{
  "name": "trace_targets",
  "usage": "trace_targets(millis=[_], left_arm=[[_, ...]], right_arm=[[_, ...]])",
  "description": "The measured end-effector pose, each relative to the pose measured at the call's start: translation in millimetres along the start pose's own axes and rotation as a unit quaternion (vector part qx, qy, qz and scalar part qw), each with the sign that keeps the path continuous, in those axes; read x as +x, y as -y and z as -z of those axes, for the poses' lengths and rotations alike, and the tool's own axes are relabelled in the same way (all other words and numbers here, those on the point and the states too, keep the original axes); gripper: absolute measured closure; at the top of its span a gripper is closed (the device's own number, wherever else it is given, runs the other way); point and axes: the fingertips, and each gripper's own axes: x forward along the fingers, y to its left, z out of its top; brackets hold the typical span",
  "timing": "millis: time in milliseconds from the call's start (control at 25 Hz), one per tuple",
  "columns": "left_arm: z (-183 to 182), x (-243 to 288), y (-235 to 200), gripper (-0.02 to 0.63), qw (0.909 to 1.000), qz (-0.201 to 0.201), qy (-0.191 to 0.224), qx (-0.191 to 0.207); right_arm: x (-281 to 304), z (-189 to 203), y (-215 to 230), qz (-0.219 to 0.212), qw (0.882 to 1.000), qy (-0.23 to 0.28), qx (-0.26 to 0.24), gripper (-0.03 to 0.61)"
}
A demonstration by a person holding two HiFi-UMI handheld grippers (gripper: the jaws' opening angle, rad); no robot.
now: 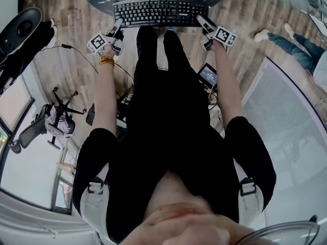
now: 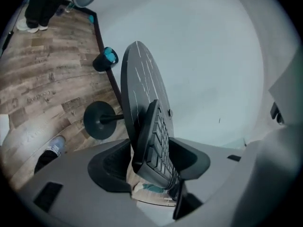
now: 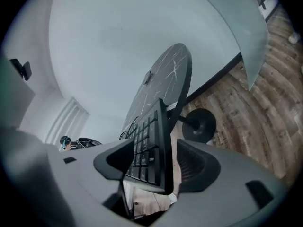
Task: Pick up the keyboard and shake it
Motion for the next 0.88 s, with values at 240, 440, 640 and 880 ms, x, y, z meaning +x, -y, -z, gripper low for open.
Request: trace_targets(millis=[240, 440, 640, 880], left_arm=[[-1.9, 2.6, -6.6, 0.395, 0.9998, 0.015, 0.009, 0.000], [-2.4, 1.9, -1.1, 0.467, 0.9996, 0.028, 0.001, 0.011], [-8.4, 0.9, 11.1, 0.483, 0.9987, 0.044, 0.023, -0.003], [-15.9, 1.6, 14.4, 0.509, 0.9972, 0.045, 0.050, -0.031]], right_arm=[[12.9, 5.6, -6.2, -0.034, 0.998, 0.007, 0.044, 0.334], [9.1, 1.1, -10.6, -0.042, 0.998, 0.011, 0.033, 0.386], [3.4, -0.3, -16.2, -0.047, 0.996, 0.022, 0.066, 0.405], [0.1, -7.1, -15.5, -0.033, 0.996, 0.037, 0.077, 0.431]])
